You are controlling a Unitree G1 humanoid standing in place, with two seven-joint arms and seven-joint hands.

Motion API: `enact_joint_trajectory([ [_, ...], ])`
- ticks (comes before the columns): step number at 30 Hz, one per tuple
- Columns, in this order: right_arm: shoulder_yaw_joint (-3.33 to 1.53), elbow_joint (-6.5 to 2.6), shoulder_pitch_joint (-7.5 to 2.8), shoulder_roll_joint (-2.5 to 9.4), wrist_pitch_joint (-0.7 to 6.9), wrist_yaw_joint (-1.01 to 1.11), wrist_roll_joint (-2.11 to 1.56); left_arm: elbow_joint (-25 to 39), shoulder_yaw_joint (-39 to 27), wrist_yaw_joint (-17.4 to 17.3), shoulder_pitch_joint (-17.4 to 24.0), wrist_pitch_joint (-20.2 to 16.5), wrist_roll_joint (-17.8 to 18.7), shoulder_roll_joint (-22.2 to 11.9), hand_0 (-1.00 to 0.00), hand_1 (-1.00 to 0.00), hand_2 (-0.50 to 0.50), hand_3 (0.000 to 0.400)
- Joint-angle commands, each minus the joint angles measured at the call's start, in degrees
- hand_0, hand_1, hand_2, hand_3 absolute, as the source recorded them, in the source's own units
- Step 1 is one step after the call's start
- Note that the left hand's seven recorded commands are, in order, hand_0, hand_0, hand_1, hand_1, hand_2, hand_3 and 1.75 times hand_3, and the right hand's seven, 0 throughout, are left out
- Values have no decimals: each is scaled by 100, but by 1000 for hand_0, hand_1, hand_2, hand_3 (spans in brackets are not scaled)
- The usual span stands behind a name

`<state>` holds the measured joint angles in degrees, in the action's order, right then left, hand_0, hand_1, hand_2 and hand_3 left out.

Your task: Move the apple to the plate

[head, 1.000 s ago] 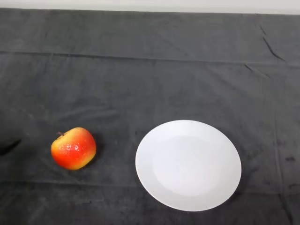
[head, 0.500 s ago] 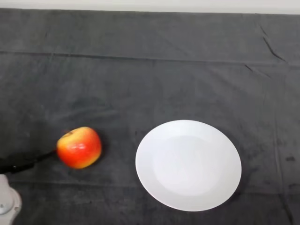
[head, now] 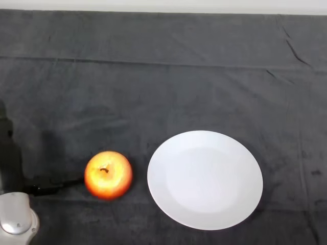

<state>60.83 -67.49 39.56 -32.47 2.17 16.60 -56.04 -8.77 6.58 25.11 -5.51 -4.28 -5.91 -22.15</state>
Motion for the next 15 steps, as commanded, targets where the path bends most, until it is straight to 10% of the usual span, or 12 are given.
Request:
enact_joint_trajectory([
  [1, -14, 81, 69, -111, 3, -42, -102, 457, 63, -69, -110, -83, -171, -72, 0, 0, 0, 0],
  [15, -16, 88, 67, -108, 5, -46, -103, 441, 517, -214, -239, -206, -196, 29, 0, 0, 0, 0],
])
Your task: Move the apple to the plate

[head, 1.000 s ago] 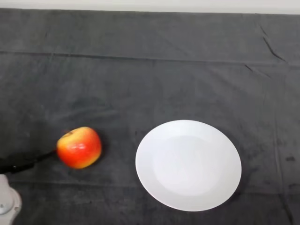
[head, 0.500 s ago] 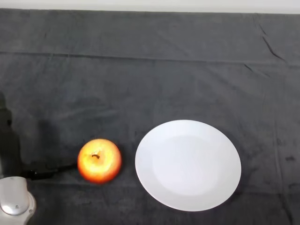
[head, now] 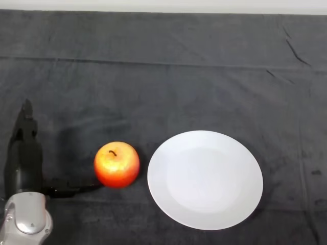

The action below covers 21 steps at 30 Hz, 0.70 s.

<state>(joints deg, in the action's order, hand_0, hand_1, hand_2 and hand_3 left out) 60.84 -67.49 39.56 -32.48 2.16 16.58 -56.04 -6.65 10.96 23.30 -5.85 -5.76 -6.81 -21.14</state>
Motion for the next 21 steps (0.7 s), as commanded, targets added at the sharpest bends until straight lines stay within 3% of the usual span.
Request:
enact_joint_trajectory([
  [1, -17, 88, 67, -107, 6, -45, -103, 218, 144, -21, -223, -76, -123, -42, 0, 0, 0, 0],
  [21, -18, 88, 67, -107, 7, -46, -105, 112, 949, -360, -518, -269, -30, 11, 0, 0, 0, 0],
])
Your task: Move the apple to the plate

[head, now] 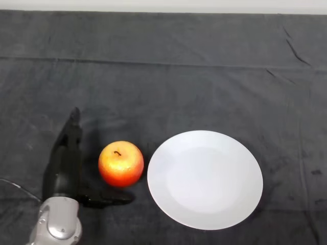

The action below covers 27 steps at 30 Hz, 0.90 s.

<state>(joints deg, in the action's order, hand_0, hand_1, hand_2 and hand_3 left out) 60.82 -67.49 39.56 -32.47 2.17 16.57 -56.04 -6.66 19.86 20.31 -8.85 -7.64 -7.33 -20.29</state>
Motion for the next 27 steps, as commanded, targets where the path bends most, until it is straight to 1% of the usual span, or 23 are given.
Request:
enact_joint_trajectory([
  [1, -15, 88, 67, -109, 5, -45, -105, 111, 75, -76, -228, -81, 31, -80, 0, 0, 0, 0],
  [2, -15, 88, 67, -109, 5, -45, -105, 108, 88, -87, -234, -76, 38, -87, 0, 0, 0, 0],
  [3, -15, 88, 67, -109, 5, -45, -105, 102, 99, -99, -241, -67, 45, -95, -231, -31, -100, 93],
  [4, -15, 88, 67, -109, 5, -45, -105, 98, 105, -110, -248, -61, 52, -106, -651, -424, -114, 260],
  [5, -15, 88, 67, -109, 5, -45, -105, 97, 107, -120, -255, -57, 58, -116, -792, -549, -122, 317],
  [6, -15, 87, 67, -109, 5, -45, -105, 98, 103, -131, -263, -54, 65, -130, -1000, -1000, 0, 400],
  [10, -15, 87, 67, -109, 5, -45, -106, 108, 67, -138, -269, -33, 74, -178, -1000, -1000, 0, 400],
  [17, -15, 86, 67, -109, 5, -45, -106, 187, 26, -31, -271, -87, 28, -183, -1000, -1000, 0, 400],
  [23, -15, 86, 68, -110, 5, -44, -107, 416, -139, -18, -219, -181, 27, -300, -1000, -1000, 0, 400],
  [27, -15, 85, 68, -110, 5, -44, -107, 632, -206, 59, -236, -362, -38, -290, -1000, -1000, 0, 400],
])
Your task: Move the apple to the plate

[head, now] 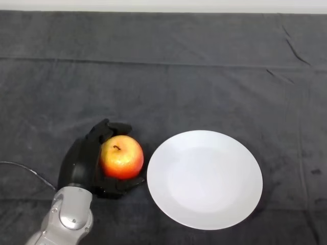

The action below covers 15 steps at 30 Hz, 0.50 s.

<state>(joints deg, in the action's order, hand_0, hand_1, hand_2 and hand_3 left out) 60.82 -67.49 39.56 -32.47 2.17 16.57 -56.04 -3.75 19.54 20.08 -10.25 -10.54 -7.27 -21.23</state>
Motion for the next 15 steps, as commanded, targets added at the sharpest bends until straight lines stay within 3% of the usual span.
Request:
enact_joint_trajectory([
  [1, -15, 85, 68, -110, 5, -44, -107, 410, -175, 114, -110, -140, -72, -179, -1000, -1000, 0, 400],
  [9, -15, 82, 68, -112, 5, -43, -107, 1019, -73, 366, -286, -708, -317, -19, -1000, -1000, 0, 400],
  [15, -14, 77, 70, -114, 4, -41, -108, 1261, 141, 568, -454, -924, -488, 94, -1000, -1000, 0, 400],
])
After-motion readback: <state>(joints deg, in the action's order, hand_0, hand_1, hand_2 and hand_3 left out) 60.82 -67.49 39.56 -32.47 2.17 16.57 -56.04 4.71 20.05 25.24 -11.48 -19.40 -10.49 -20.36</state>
